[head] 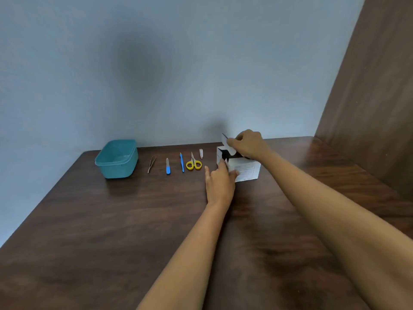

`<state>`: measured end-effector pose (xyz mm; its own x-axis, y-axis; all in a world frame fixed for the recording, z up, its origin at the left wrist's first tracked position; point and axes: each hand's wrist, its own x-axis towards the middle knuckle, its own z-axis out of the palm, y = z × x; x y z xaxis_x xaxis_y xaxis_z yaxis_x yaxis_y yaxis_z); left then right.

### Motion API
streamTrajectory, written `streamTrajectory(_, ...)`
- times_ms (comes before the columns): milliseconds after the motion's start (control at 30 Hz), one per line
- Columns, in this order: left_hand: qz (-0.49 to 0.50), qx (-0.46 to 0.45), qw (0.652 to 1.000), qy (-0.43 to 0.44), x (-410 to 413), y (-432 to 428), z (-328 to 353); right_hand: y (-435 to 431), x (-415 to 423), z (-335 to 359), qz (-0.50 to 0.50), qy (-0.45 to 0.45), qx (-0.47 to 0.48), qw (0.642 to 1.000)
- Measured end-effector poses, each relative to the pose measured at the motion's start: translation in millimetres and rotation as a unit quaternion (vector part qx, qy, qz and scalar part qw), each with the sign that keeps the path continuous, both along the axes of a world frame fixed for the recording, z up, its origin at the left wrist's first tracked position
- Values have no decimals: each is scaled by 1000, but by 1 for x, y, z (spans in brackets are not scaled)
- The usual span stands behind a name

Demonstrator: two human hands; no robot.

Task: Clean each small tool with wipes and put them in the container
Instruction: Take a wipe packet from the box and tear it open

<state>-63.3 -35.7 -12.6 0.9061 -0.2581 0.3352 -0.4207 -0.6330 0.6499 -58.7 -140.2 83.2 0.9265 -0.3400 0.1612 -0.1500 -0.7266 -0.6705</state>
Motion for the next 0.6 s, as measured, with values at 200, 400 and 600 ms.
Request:
streamTrajectory(200, -4, 9, 1000, -2, -27, 8, 1, -54, -32, 27, -109, -75, 270, 954)
streamTrajectory(400, -1, 42, 999, -30, -36, 8, -2, -82, -54, -21, -237, 27, -37, 970)
streamTrajectory(600, 4, 80, 995, -60, -32, 7, -6, -47, -47, -30, -54, -70, -159, 983)
